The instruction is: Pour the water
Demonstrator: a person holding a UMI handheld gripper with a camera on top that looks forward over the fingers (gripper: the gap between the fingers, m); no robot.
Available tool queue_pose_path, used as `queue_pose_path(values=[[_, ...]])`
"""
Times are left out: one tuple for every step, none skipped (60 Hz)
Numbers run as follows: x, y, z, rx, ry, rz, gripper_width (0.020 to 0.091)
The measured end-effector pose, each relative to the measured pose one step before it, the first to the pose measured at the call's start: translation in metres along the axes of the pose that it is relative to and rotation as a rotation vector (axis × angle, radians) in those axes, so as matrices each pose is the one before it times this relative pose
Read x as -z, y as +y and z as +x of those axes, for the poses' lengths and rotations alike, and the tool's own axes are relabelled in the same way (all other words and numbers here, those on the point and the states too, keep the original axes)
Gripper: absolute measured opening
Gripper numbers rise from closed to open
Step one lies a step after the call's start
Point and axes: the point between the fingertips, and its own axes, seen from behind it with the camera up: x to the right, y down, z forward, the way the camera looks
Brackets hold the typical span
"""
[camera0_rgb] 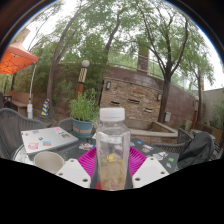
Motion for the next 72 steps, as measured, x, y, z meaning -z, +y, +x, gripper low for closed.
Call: queue_pose_path(values=[[-0.00274, 0.00356, 0.00259, -0.0419, -0.00974, -0.00884, 0.0416], [-0.00548, 0.00202, 0.00465, -0.0367, -0.0101, -0.01613, 0.0415], [0.00315, 0.01121, 0.00021, -0.0522, 0.01018, 0.0043, 0.0416], [-0.00248, 0.00346, 0.00414, -0.0117, -0.0026, -0.01128, 0.0415], [-0.0027, 0.00281, 0.00457, -0.0165, 0.00327, -0.00942, 0.0415], [-0.0026, 0.00234, 0.00346, -0.017, 0.0025, -0.00874, 0.0415], [-0.00143, 0.00084, 0.00289, -0.0118, -0.00087, -0.01167, 0.0414], [0.00084, 0.01197, -0.0031, -0.0234, -0.00281, 0.00167, 0.0414], [0.00018, 0.00197, -0.00002, -0.0039, -0.0072, -0.00717, 0.0415], [-0.00067, 0.00103, -0.00086, -0.0012, -0.00784, -0.00383, 0.0416], [0.00004, 0.00062, -0.00152, 0.0045, -0.00797, -0.00001, 0.0417], [-0.00015, -0.00078, -0.00138, 0.008, -0.00605, 0.0037, 0.0416], [-0.00545, 0.00241, 0.00024, 0.0073, -0.00282, 0.00432, 0.0417], [0.00187, 0.00058, 0.00086, 0.0195, 0.00131, 0.00602, 0.0416], [0.0008, 0.0003, -0.00005, 0.0112, 0.00081, 0.00396, 0.0415], [0.00047, 0.00124, -0.00044, 0.0097, 0.00002, 0.00081, 0.0416], [0.00085, 0.0026, -0.00036, 0.0094, -0.00028, -0.00322, 0.0416], [0.00225, -0.00027, -0.00012, 0.0087, 0.00165, 0.00349, 0.0416], [0.00081, -0.00289, -0.00003, 0.0026, 0.00017, 0.01691, 0.0416], [0.00055, 0.00063, 0.00004, -0.0003, 0.00094, 0.00437, 0.0415], [0.00084, 0.0007, 0.0008, -0.0001, 0.00394, 0.00442, 0.0415], [0.00053, -0.00033, 0.00057, -0.0032, 0.00254, 0.00686, 0.0415], [0.0003, 0.00085, 0.00002, -0.0057, 0.00029, 0.00299, 0.0415], [-0.00013, 0.00033, 0.0007, -0.0065, 0.00138, 0.00391, 0.0415], [0.00021, 0.00054, 0.00084, -0.0079, 0.00224, 0.0029, 0.0414], [0.00007, -0.00002, 0.0004, -0.0092, 0.00034, 0.00233, 0.0415], [0.00022, -0.00005, 0.00027, -0.0078, -0.00077, 0.00265, 0.0418], [0.00052, 0.00035, 0.00038, -0.0047, -0.00147, -0.00013, 0.0418], [0.00039, -0.00033, 0.00001, -0.0019, -0.00237, 0.00123, 0.0422], [0.00022, 0.00018, -0.00005, -0.0013, -0.00236, -0.00029, 0.0428], [-0.00374, 0.0014, 0.00148, -0.0055, -0.00207, -0.00045, 0.0429], [0.00017, -0.0004, 0.00007, 0.0009, -0.0011, -0.00155, 0.0442], [0.00019, 0.00017, 0.0004, 0.0009, 0.00017, -0.00222, 0.0454], [-0.00019, -0.00026, 0.00042, 0.0006, 0.00059, -0.002, 0.0457], [-0.00022, 0.00054, 0.00013, -0.0005, 0.0003, -0.00491, 0.0478], [-0.00001, -0.00027, 0.00018, -0.0021, -0.00007, -0.0028, 0.0488], [0.0, 0.00069, -0.00034, -0.0021, -0.00083, -0.00526, 0.05], [0.00177, 0.0003, -0.00032, -0.0038, -0.00201, -0.00919, 0.0517], [0.0004, 0.00092, -0.00053, -0.004, -0.00156, -0.01106, 0.053], [0.00011, 0.00157, 0.00005, -0.0042, 0.00015, -0.01485, 0.0545], [0.00072, 0.00259, 0.00102, -0.0075, 0.00476, -0.01976, 0.0574], [0.00048, 0.00227, 0.00115, -0.0057, 0.00469, -0.01794, 0.0617], [0.00073, 0.0021, 0.00025, -0.0067, 0.00081, -0.0187, 0.0669], [-0.00199, 0.00468, 0.00001, -0.0076, -0.00238, -0.01253, 0.0727], [0.00562, -0.00086, -0.00019, -0.0071, -0.00392, -0.01573, 0.0784], [0.00227, 0.00024, -0.0014, -0.0083, -0.00596, -0.01157, 0.0833], [0.00292, -0.0006, -0.00071, -0.0092, -0.00567, -0.00945, 0.086], [0.00333, -0.00016, -0.00017, -0.0088, -0.00184, -0.00748, 0.0848], [-0.00125, 0.00272, -0.00193, -0.0054, -0.00541, -0.00618, 0.0836], [0.00345, -0.0004, -0.00099, -0.0047, -0.0053, -0.00593, 0.0831], [0.00791, 0.00005, -0.00018, -0.0051, -0.00219, -0.00318, 0.0832], [0.00501, -0.00099, -0.00043, -0.003, -0.0016, -0.00307, 0.0833], [0.00548, -0.00152, -0.00004, -0.002, -0.00065, -0.00186, 0.0835], [0.00657, -0.00157, 0.00039, 0.0, 0.00051, -0.00049, 0.0835], [0.00687, -0.00193, 0.00112, 0.0007, 0.00314, -0.00012, 0.0835], [0.00105, -0.00161, 0.00155, 0.0004, 0.0063, -0.00186, 0.0836], [0.00667, -0.00122, 0.00213, 0.0018, 0.00882, -0.00019, 0.0836], [0.00708, -0.00121, 0.00167, 0.0022, 0.00866, 0.00014, 0.0835], [0.00754, -0.00141, 0.00102, 0.0038, 0.00633, 0.00081, 0.0836], [0.00769, -0.0012, 0.00021, 0.0053, 0.00321, 0.00056, 0.0834], [0.00786, -0.00068, 0.00027, 0.0068, 0.00124, -0.00006, 0.0835], [0.00769, -0.00052, 0.00016, 0.0067, 0.00078, -0.00126, 0.0835], [0.00514, 0.00002, 0.00149, 0.0049, 0.00008, -0.00411, 0.0836], [0.00788, -0.00077, -0.00013, 0.0071, 0.0005, -0.00088, 0.0836], [0.00771, -0.00143, -0.00002, 0.0073, -0.00061, 0.00144, 0.0835], [0.00782, -0.00172, 0.0002, 0.0075, -0.0006, 0.00196, 0.0836], [0.00845, -0.0021, 0.00126, 0.0061, 0.00025, 0.00111, 0.0836], [0.00822, -0.00152, 0.00056, 0.0068, 0.00033, 0.00303, 0.0837], [0.00825, -0.00147, 0.0005, 0.0064, 0.00008, 0.00296, 0.0837], [0.00864, -0.00112, 0.00041, 0.0061, 0.00022, 0.00262, 0.0837], [0.00942, -0.00058, 0.00057, 0.004, -0.00026, 0.00106, 0.0837], [0.00848, -0.0011, 0.00006, 0.0031, 0.00097, 0.00251, 0.0835]])
